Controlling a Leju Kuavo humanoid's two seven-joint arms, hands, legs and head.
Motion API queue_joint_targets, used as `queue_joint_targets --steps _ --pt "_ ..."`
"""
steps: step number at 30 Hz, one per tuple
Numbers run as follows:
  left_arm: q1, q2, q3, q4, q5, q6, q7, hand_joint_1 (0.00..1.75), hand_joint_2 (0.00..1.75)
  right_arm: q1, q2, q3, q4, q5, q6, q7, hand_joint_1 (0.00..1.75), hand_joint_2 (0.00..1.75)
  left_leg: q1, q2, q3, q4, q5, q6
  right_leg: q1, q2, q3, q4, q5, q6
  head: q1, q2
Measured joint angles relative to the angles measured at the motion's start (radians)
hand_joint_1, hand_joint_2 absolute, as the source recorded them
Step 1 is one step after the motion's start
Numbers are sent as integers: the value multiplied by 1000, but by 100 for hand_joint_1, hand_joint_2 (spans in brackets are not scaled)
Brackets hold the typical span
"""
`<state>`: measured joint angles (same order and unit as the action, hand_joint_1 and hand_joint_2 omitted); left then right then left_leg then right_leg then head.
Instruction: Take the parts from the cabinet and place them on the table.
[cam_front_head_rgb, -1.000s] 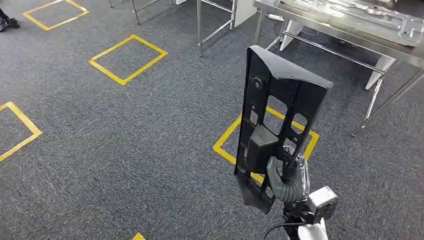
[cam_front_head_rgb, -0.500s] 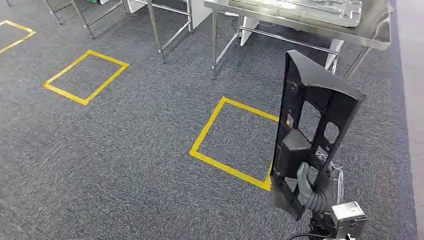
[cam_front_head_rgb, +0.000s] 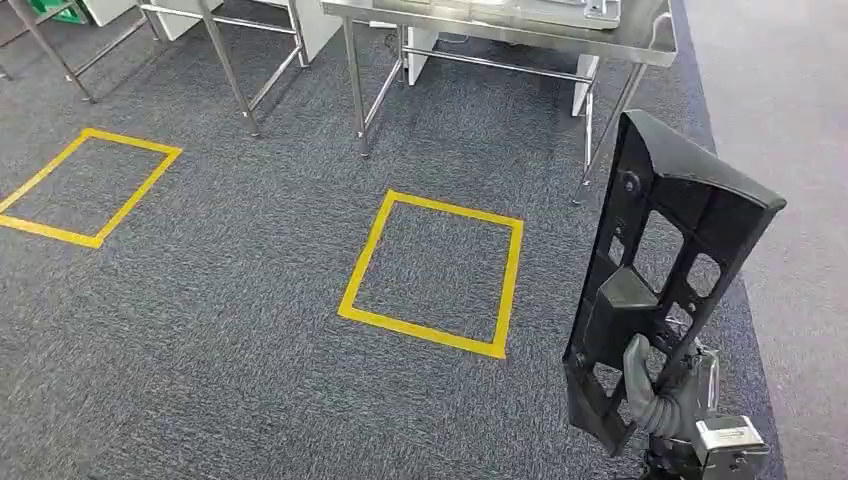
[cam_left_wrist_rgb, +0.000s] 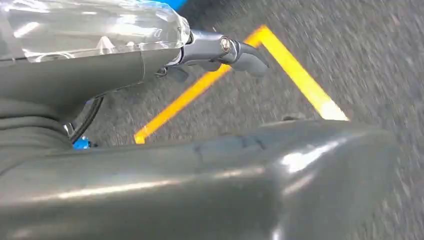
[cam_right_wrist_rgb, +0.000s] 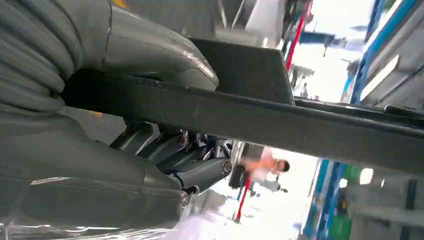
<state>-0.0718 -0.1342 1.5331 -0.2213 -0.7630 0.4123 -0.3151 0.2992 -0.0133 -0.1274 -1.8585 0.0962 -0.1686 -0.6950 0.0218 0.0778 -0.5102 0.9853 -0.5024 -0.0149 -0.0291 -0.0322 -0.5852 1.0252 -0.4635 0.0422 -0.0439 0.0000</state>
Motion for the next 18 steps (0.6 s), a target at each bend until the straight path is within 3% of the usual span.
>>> queue_joint_targets --steps 4,5,6,7,9,10,11,12,14,15,16,17,18 --pt "-8 21 0 -2 -6 -19 8 0 0 26 15 -33 -2 10 -16 1 175 175 0 10 26 -7 -15 -27 13 13 3 -3 -14 -34 0 0" --pt "-9 25 -2 -2 -10 -31 10 0 0 33 17 -39 -5 18 -21 1 175 175 6 -1 34 -3 -21 -36 0 21 22 -11 -14 -45 0 0" --pt "-7 31 -4 -2 -14 -46 13 0 0 39 24 -42 -10 29 -27 0 175 175 6 -35 24 34 -35 -36 3 22 33 -12 -21 -51 -1 0" --pt "-5 35 -5 -2 -14 -53 16 0 0 40 29 -43 -13 36 -31 1 175 175 7 -52 -16 106 -65 -35 6 22 40 -12 -27 -60 -1 0" --pt "-1 42 -5 -2 -14 -64 18 0 0 41 35 -44 -15 52 -32 14 175 175 4 -66 -130 288 -122 -33 14 29 56 -12 -45 -71 -1 0" --pt "4 43 -5 -2 -14 -67 18 0 0 41 40 -44 -14 60 -32 24 175 175 3 -67 -175 342 -122 -31 18 36 66 -12 -54 -73 -1 0" --pt "8 43 -5 -2 -14 -68 18 0 0 40 44 -44 -15 69 -32 32 175 175 0 -68 -194 341 -89 -26 22 43 80 -12 -65 -74 -1 0" --pt "10 43 -6 -2 -15 -70 17 0 0 36 48 -44 -14 74 -33 39 175 175 -4 -68 -191 298 -38 -19 24 50 96 -12 -76 -74 -1 0" --pt "11 43 -7 -2 -21 -79 16 0 0 26 55 -44 -15 88 -39 53 175 175 -16 -72 -150 138 87 3 29 58 131 -13 -100 -73 -1 0" --pt "13 45 -7 -2 -23 -84 15 0 0 23 58 -44 -16 93 -43 60 175 175 -23 -79 -134 102 97 22 24 61 140 -18 -114 -71 0 0" --pt "12 45 -8 -2 -28 -86 14 0 0 17 60 -44 -20 98 -49 66 175 175 -28 -79 -124 84 89 27 32 67 141 -16 -121 -61 -2 0" --pt "10 43 -10 -2 -30 -87 14 0 0 16 59 -45 -21 103 -52 76 175 175 -33 -77 -108 56 60 28 22 67 140 -19 -124 -54 -2 0" --pt "10 43 -12 -2 -32 -91 14 0 0 16 59 -48 -24 104 -52 84 175 175 -34 -77 -106 49 57 33 22 66 153 -21 -118 -49 -2 0"
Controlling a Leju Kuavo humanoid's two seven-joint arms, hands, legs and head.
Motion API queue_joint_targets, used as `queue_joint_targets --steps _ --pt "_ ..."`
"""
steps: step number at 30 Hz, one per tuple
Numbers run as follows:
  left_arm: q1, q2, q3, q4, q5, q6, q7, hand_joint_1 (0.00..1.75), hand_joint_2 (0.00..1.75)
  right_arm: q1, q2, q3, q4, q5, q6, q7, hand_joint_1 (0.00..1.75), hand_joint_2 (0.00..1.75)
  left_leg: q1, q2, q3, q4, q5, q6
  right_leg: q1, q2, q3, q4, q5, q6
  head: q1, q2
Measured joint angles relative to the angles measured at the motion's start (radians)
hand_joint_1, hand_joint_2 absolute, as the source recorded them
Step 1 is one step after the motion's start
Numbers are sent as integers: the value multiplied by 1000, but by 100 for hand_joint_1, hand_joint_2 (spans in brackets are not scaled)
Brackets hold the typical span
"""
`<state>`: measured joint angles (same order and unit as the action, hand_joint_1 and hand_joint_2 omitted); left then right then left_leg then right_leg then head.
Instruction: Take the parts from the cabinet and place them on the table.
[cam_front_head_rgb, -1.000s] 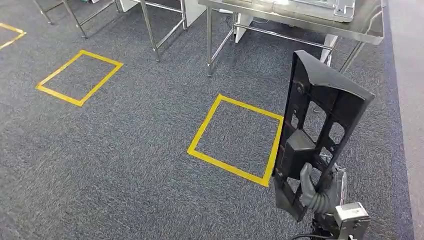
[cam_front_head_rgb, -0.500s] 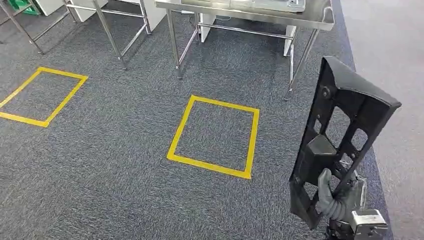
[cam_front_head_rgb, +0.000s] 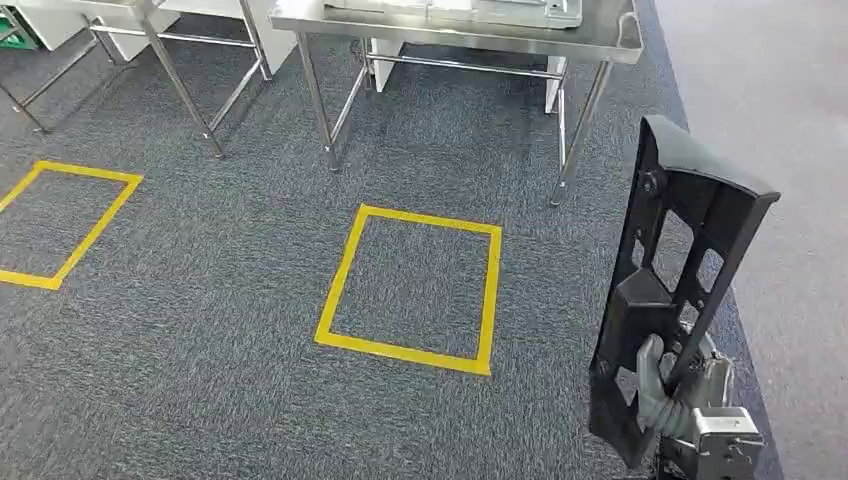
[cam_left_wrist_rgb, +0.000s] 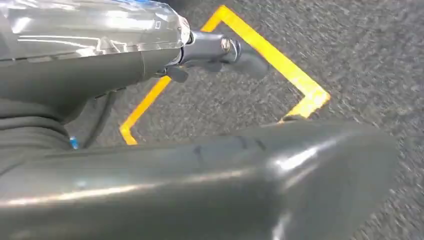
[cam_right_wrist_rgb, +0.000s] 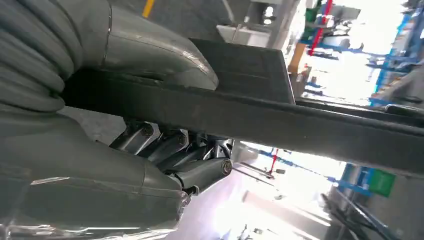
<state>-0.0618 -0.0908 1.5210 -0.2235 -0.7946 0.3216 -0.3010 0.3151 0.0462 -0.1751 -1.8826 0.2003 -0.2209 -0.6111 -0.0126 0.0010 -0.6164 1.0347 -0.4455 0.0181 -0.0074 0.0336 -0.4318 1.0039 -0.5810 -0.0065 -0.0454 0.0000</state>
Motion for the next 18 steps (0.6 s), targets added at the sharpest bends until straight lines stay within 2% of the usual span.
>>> queue_joint_targets --steps 1,2,3,4,5,6,7,8,9,10,11,12,13,14,15,16,17,18 --pt "1 0 -2 0 0 -3 0 0 0 0 0 -3 -2 0 0 4 175 175 1 0 13 -12 -5 8 1 -2 1 4 11 9 0 0" --pt "1 -4 -3 0 -1 -6 2 0 0 -3 1 -5 -7 0 0 12 175 175 11 -2 41 -35 -5 9 2 -5 -11 29 20 15 0 0" --pt "2 -6 -4 0 -3 -8 3 0 0 -4 1 -7 -8 1 0 16 175 175 12 -1 65 -53 -9 13 -1 -14 -30 84 42 19 0 0" --pt "2 -6 -5 0 -3 -10 4 0 0 -9 1 -11 -10 2 1 19 175 175 14 -1 85 -67 -15 17 -1 -19 -75 155 45 21 0 0" --pt "2 -6 -5 0 -3 -9 6 0 0 -12 0 -14 -10 8 2 29 175 175 16 -1 102 -77 -22 17 -4 -20 -128 220 27 26 0 0" --pt "2 -8 -6 0 -4 -8 6 0 0 -12 0 -18 -10 11 4 36 175 175 17 -2 120 -84 -32 15 -8 -20 -173 263 -6 30 0 0" --pt "3 -10 -8 0 -7 -8 7 0 0 -12 0 -19 -9 15 6 44 175 175 19 -2 141 -90 -43 13 -13 -21 -210 283 -39 36 0 0" --pt "4 -12 -10 0 -8 -7 8 0 0 -13 0 -19 -9 18 6 49 175 175 22 -3 163 -93 -59 8 -17 -22 -238 280 -72 43 0 0" --pt "5 -14 -10 0 -10 -7 8 0 0 -16 0 -21 -8 19 8 58 175 175 26 -4 186 -93 -76 3 -20 -24 -254 256 -77 45 0 0" --pt "6 -16 -13 0 -13 -8 8 0 0 -22 -3 -23 -4 24 13 71 175 175 31 -5 212 -93 -95 -2 -23 -27 -256 206 -55 50 0 0" --pt "7 -18 -14 0 -15 -8 8 0 0 -29 -10 -26 1 27 19 87 175 175 35 -4 234 -93 -114 -8 -28 -32 -251 144 2 57 0 0" --pt "7 -19 -18 0 -18 -9 8 0 0 -38 -18 -29 11 27 24 99 175 175 37 -3 254 -93 -134 -14 -32 -40 -249 78 97 62 0 0" --pt "7 -19 -20 0 -20 -9 8 0 0 -46 -26 -32 28 27 26 109 175 175 35 -1 278 -84 -156 -21 -31 -55 -258 39 225 60 0 0" --pt "7 -19 -22 0 -21 -9 8 0 0 -61 -35 -36 41 26 32 122 175 175 34 -1 278 -94 -169 -33 -19 -53 -251 54 184 43 2 0" --pt "2 -19 -26 0 -21 -9 8 0 0 -66 -42 -39 45 26 33 127 175 175 36 3 292 -106 -179 -43 -17 -44 -248 63 181 31 -2 0" --pt "-3 -19 -28 0 -21 -9 9 0 0 -73 -49 -41 46 25 33 128 175 175 36 3 306 -93 -170 -49 -19 -44 -241 56 165 21 0 0" --pt "-9 -19 -29 0 -21 -9 8 0 0 -83 -54 -43 48 24 34 129 175 175 39 3 294 -64 -149 -56 -17 -40 -230 54 155 12 -1 0" --pt "-14 -19 -29 0 -21 -10 8 0 0 -89 -58 -44 49 23 34 129 175 175 42 2 258 4 -124 -60 -21 -35 -212 45 148 4 -2 0"
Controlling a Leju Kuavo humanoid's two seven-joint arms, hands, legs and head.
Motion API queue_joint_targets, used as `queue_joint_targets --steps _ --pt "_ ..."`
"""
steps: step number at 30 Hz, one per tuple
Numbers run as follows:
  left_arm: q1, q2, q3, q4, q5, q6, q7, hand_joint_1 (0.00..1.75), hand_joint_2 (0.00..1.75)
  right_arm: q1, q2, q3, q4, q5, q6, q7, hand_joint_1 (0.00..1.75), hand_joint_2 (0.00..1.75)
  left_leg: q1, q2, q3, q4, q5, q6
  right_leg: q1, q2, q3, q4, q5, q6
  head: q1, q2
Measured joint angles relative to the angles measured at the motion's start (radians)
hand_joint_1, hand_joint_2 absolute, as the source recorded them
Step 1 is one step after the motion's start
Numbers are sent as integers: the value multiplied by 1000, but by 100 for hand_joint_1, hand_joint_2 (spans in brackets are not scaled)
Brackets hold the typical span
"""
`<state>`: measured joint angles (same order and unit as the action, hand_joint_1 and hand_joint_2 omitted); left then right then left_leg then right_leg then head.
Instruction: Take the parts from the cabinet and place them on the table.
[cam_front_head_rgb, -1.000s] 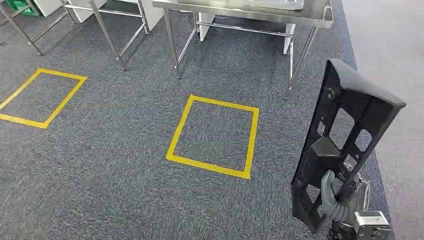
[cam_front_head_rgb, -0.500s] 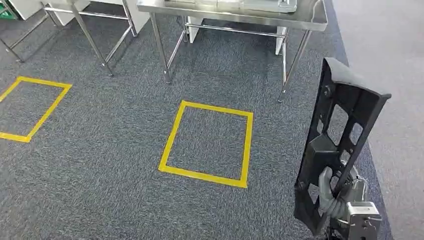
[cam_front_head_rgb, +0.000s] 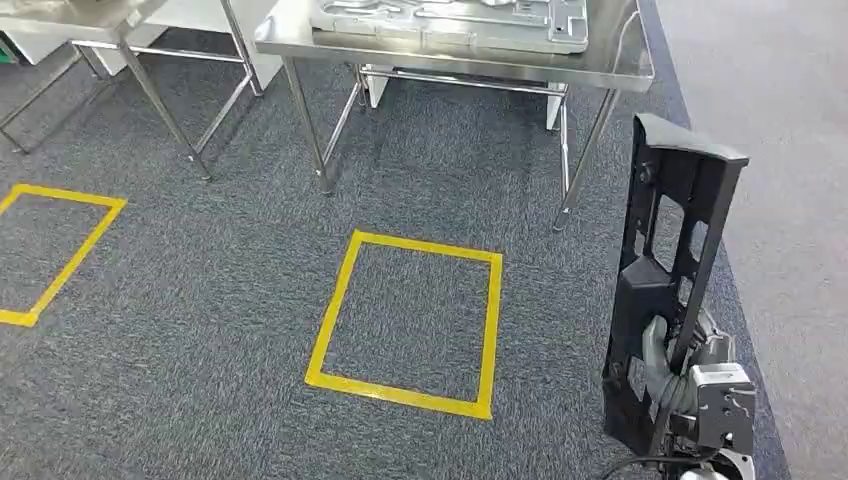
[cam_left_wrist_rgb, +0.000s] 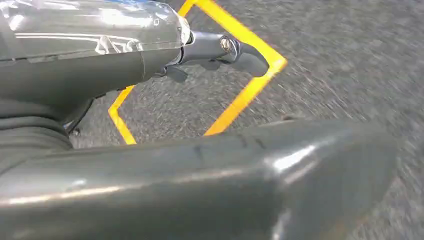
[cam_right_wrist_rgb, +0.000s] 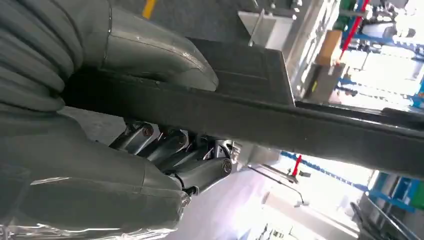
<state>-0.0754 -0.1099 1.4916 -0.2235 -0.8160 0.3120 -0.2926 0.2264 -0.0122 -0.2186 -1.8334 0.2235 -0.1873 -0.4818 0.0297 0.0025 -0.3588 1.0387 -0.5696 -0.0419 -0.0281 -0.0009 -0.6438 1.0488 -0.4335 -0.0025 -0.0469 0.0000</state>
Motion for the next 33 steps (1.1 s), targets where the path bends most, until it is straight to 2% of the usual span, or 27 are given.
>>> queue_joint_targets --steps 1,2,4,6,7,8,9,10,11,12,13,15,16,17,18,19,21,22,23,24,26,27,28,29,31,32,33 --pt "-3 -1 0 0 0 0 0 0 0 -4 0 0 2 -3 0 0 175 175 0 -1 -55 98 31 0 1 -1 19 -6 -13 -7 0 0" --pt "-1 -2 0 0 -1 0 0 0 0 -8 -1 0 5 -3 2 0 175 175 0 0 -122 185 21 -1 4 -1 38 -12 -26 -14 1 0" --pt "7 -2 0 0 -1 0 1 0 0 -10 -2 0 11 -3 3 0 175 175 -5 -1 -222 266 -79 1 7 7 77 -19 -55 -17 0 0" --pt "14 -2 0 0 0 1 1 0 0 -11 -5 0 16 -3 4 1 175 175 -10 -1 -284 253 -178 7 9 15 123 -23 -87 -18 0 0" --pt "16 -2 0 0 0 2 1 0 0 -17 -8 0 19 -3 6 6 175 175 -13 -1 -303 218 -189 13 11 17 148 -25 -106 -18 0 0" --pt "18 -2 0 0 0 5 1 0 0 -30 -14 0 27 -3 10 15 175 175 -18 -1 -316 168 -152 21 13 19 174 -27 -124 -18 0 0" --pt "21 -2 0 0 1 9 1 0 0 -51 -24 0 39 -3 18 25 175 175 -25 -1 -326 105 -44 36 15 20 200 -30 -142 -18 0 0" --pt "26 -1 0 0 3 18 1 0 0 -82 -36 2 62 -5 27 34 175 175 -34 -3 -337 41 129 56 14 25 212 -28 -157 -17 1 0" --pt "28 -2 0 0 6 25 1 0 0 -120 -51 5 90 -12 39 48 175 175 -43 -9 -344 30 175 59 18 41 225 -28 -172 -6 0 0" --pt "28 -4 0 0 11 32 1 0 0 -158 -71 8 112 -20 48 65 175 175 -45 -12 -328 37 168 61 21 42 237 -35 -186 2 1 0" --pt "22 -5 1 0 15 44 0 0 0 -198 -94 12 136 -33 62 80 175 175 -48 -14 -319 25 158 67 18 44 258 -33 -180 8 0 0" --pt "4 -14 3 1 25 62 -2 0 0 -295 -147 25 187 -57 80 98 175 175 -43 -12 -282 -2 153 79 14 40 213 42 -125 25 0 0" --pt "0 -17 5 1 32 72 -5 0 0 -352 -173 36 234 -72 86 103 175 175 -41 -11 -261 -16 148 86 12 24 168 122 -85 27 0 0" --pt "-3 -18 6 1 34 79 -8 0 0 -403 -194 47 273 -84 91 107 175 175 -40 -11 -243 -27 139 92 13 15 115 194 -71 29 1 0" --pt "-2 -20 9 1 43 88 -10 0 0 -450 -215 58 310 -92 97 109 175 175 -38 -12 -225 -35 128 92 12 13 63 241 -93 34 1 0" --pt "-1 -24 13 0 48 99 -11 0 0 -490 -235 74 356 -101 103 113 175 175 -38 -14 -203 -41 115 92 10 12 20 262 -148 37 0 0" --pt "-1 -32 19 1 55 111 -11 0 0 -550 -260 95 412 -114 103 113 175 175 -36 -20 -162 -45 85 91 6 10 -37 249 -260 47 0 0" --pt "1 -35 22 1 60 117 -11 0 0 -581 -268 106 441 -121 103 113 175 175 -35 -24 -140 -45 67 89 4 8 -53 220 -281 50 1 0" --pt "1 -39 26 1 63 122 -11 0 0 -616 -277 118 475 -127 103 115 175 175 -33 -26 -115 -45 48 85 3 5 -62 170 -266 53 1 0" --pt "1 -43 30 1 64 128 -11 0 0 -649 -285 131 504 -132 103 119 175 175 -32 -27 -90 -45 28 82 2 3 -66 105 -187 53 1 0" --pt "2 -47 36 1 67 134 -11 0 0 -713 -290 156 566 -137 106 127 175 175 -33 -26 -52 -31 -14 75 5 -6 -77 -8 102 43 0 0" --pt "-1 -49 37 1 72 140 -12 0 0 -751 -294 170 596 -138 108 137 175 175 -34 -30 -54 -44 -27 64 15 -6 -67 11 62 31 7 0" --pt "-3 -51 37 1 73 143 -11 0 0 -771 -298 179 603 -138 108 137 175 175 -31 -26 -42 -56 -38 60 17 1 -65 11 61 25 0 0" --pt "-8 -52 38 1 78 150 -13 0 0 -811 -302 195 615 -139 111 140 175 175 -33 -25 -30 -45 -21 53 12 1 -57 4 47 16 2 0" --pt "-19 -56 43 1 85 159 -14 0 0 -890 -304 228 649 -144 111 145 175 175 -33 -21 -83 56 30 42 9 7 -23 -14 35 1 2 0" --pt "-21 -58 46 1 90 164 -14 0 0 -918 -304 239 662 -146 111 146 175 175 -32 -19 -131 134 52 37 8 5 -3 -22 24 -4 0 0" --pt "-21 -61 50 1 99 168 -14 0 0 -947 -302 253 681 -148 113 146 175 175 -30 -17 -187 207 40 33 8 4 17 -30 12 -8 1 0"
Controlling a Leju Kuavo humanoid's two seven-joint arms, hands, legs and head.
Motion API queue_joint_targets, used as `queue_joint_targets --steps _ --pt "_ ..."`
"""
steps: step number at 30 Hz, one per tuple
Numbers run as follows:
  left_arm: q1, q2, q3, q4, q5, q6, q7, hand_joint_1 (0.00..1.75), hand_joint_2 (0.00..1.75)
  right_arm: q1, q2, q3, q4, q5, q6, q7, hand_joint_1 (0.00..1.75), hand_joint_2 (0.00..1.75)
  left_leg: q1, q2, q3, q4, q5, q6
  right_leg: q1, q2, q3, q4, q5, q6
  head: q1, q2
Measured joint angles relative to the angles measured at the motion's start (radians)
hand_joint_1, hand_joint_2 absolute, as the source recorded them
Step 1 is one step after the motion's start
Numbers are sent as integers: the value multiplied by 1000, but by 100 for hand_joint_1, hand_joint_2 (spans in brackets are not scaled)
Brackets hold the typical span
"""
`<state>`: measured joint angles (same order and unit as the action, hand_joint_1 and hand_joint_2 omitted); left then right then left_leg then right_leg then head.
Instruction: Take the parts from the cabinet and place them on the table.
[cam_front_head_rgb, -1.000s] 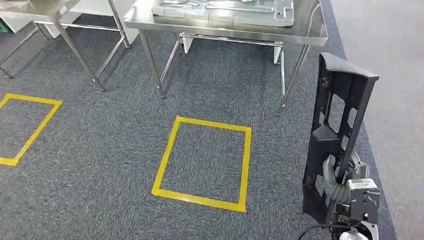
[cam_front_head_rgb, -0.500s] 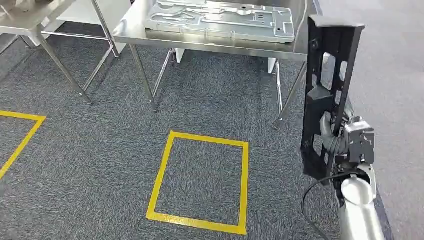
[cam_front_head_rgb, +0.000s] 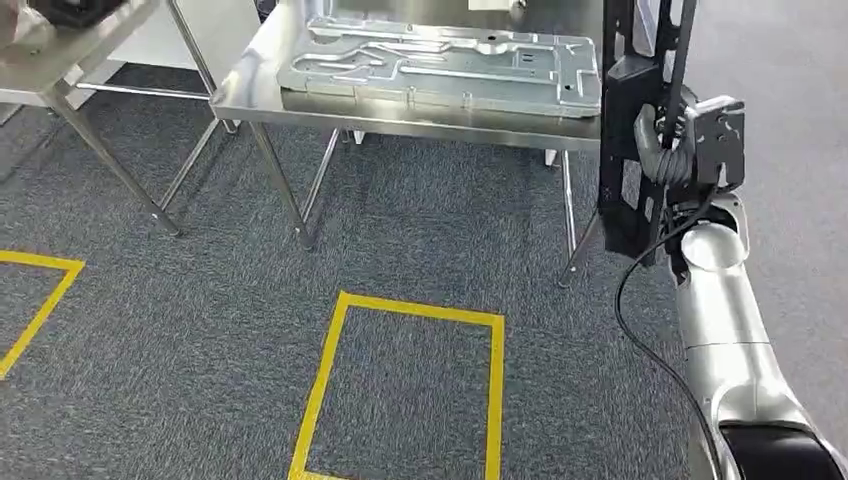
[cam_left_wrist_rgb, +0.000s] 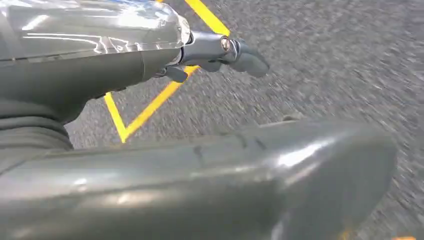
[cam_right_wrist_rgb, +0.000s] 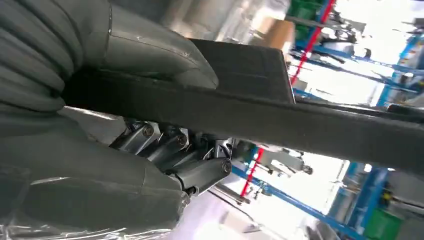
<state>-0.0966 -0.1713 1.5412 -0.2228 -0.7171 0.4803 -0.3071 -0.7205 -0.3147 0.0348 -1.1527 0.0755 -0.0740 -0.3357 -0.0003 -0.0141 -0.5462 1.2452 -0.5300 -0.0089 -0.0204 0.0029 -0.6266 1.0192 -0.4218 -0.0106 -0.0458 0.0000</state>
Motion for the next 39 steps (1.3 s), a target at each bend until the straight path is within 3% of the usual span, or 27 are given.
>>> queue_joint_targets --steps 2,3,4,5,6,8,9,10,12,13,15,17,19,20,21,22,23,24,25,27,30,32,34,35,36,37,39 --pt "4 -6 8 0 19 13 0 0 0 -49 9 34 42 -4 2 -1 175 175 2 2 -85 65 -87 -5 0 2 36 -6 -26 -2 0 0" --pt "6 -11 10 0 24 17 0 0 0 -71 13 54 60 -5 3 -2 175 175 4 2 -119 64 -139 -7 -1 4 58 -6 -43 -1 0 0" --pt "8 -13 11 0 30 20 0 0 0 -89 15 65 77 -7 3 -2 175 175 5 4 -139 42 -161 -5 -2 5 78 -7 -58 1 0 0" --pt "8 -15 11 0 37 24 0 0 0 -109 18 74 93 -10 3 -2 175 175 5 6 -149 -7 -144 -2 -2 3 102 -7 -76 4 0 0" --pt "9 -17 12 0 40 29 0 0 0 -127 21 84 108 -15 3 -2 175 175 5 7 -147 -69 -91 -1 -2 1 125 -7 -93 7 0 0" --pt "16 -21 15 0 57 38 0 0 0 -166 32 103 134 -25 3 -6 175 175 2 12 -152 -202 137 9 0 -1 158 -5 -124 13 0 0" --pt "15 -22 16 0 62 42 0 0 0 -189 43 113 146 -27 6 -6 175 175 1 14 -147 -189 107 14 6 7 163 -10 -138 23 -1 0" --pt "13 -28 16 0 72 48 0 0 0 -210 46 123 156 -32 10 -2 175 175 -1 13 -136 -192 112 19 7 7 178 -21 -151 29 0 0" --pt "12 -34 17 0 84 60 -3 0 0 -250 51 143 165 -43 13 -4 175 175 4 10 -112 -206 118 32 7 9 187 13 -126 45 -1 0" --pt "10 -37 17 0 92 66 -3 0 0 -266 53 150 171 -45 11 -2 175 175 4 7 -96 -210 120 44 3 4 175 47 -121 48 0 0" --pt "5 -40 17 0 103 72 -6 0 0 -291 59 164 182 -48 13 -3 175 175 3 6 -77 -210 104 54 3 2 91 176 -118 51 0 0" --pt "5 -44 17 0 113 77 -10 0 0 -301 63 178 201 -56 12 -2 175 175 2 3 -57 -211 83 58 8 2 -8 276 -190 49 0 0" --pt "6 -48 17 0 124 84 -11 0 0 -302 67 189 215 -58 11 -2 175 175 -4 -5 -27 -211 57 61 10 2 -70 273 -253 43 0 0" --pt "7 -50 17 0 126 84 -11 0 0 -303 68 192 219 -58 11 -2 175 175 -7 -7 -11 -211 44 62 15 2 -79 237 -245 36 0 0" --pt "8 -51 18 0 129 85 -12 0 0 -305 69 197 225 -60 10 -2 175 175 -12 -9 10 -211 29 63 20 2 -81 174 -198 23 0 0" --pt "8 -53 18 0 132 86 -13 0 0 -308 69 200 231 -62 9 -2 175 175 -15 -9 30 -212 11 63 29 2 -80 98 -103 6 0 0" --pt "14 -58 18 0 135 87 -15 0 0 -310 70 202 239 -66 7 -2 175 175 -13 -11 34 -216 -3 65 39 2 -82 30 48 -10 0 0" --pt "12 -62 19 1 141 87 -14 0 0 -312 71 204 246 -70 3 -4 175 175 -17 -15 58 -214 -16 58 47 8 -82 28 71 -8 -3 0" --pt "8 -63 19 1 141 88 -16 0 0 -318 72 205 251 -72 0 1 175 175 -16 -15 66 -222 -26 53 50 6 -67 19 48 -5 8 0" --pt "6 -64 19 1 144 90 -17 0 0 -337 77 209 253 -74 -2 -3 175 175 -16 -8 77 -205 2 44 46 8 -38 1 29 -13 5 0" --pt "0 -64 19 1 146 91 -18 0 0 -360 80 212 257 -78 -6 -3 175 175 -15 -2 -8 -46 57 19 30 9 29 -29 4 -18 4 0" --pt "2 -64 19 1 158 92 -21 0 0 -360 82 215 262 -82 -12 2 175 175 -4 -1 -99 43 9 8 25 9 66 -35 -25 -15 4 0" --pt "7 -64 19 1 166 92 -22 0 0 -355 85 223 267 -92 -20 4 175 175 4 3 -165 48 -101 -1 16 12 108 -36 -61 -9 4 0" --pt "8 -64 19 1 169 92 -24 0 0 -349 85 223 267 -96 -22 5 175 175 7 6 -183 21 -132 -6 11 13 132 -36 -80 -4 4 0" --pt "9 -64 19 1 174 92 -24 0 0 -345 85 223 267 -97 -24 5 175 175 9 8 -192 -25 -118 -9 7 13 157 -36 -101 1 4 0" --pt "11 -64 19 1 178 93 -26 0 0 -339 86 225 267 -98 -26 6 175 175 11 9 -194 -88 -53 -10 4 12 184 -36 -121 6 4 0" --pt "22 -64 21 1 191 96 -27 0 0 -323 88 229 272 -100 -29 9 175 175 11 15 -200 -233 241 -4 6 12 226 -28 -166 18 4 0"
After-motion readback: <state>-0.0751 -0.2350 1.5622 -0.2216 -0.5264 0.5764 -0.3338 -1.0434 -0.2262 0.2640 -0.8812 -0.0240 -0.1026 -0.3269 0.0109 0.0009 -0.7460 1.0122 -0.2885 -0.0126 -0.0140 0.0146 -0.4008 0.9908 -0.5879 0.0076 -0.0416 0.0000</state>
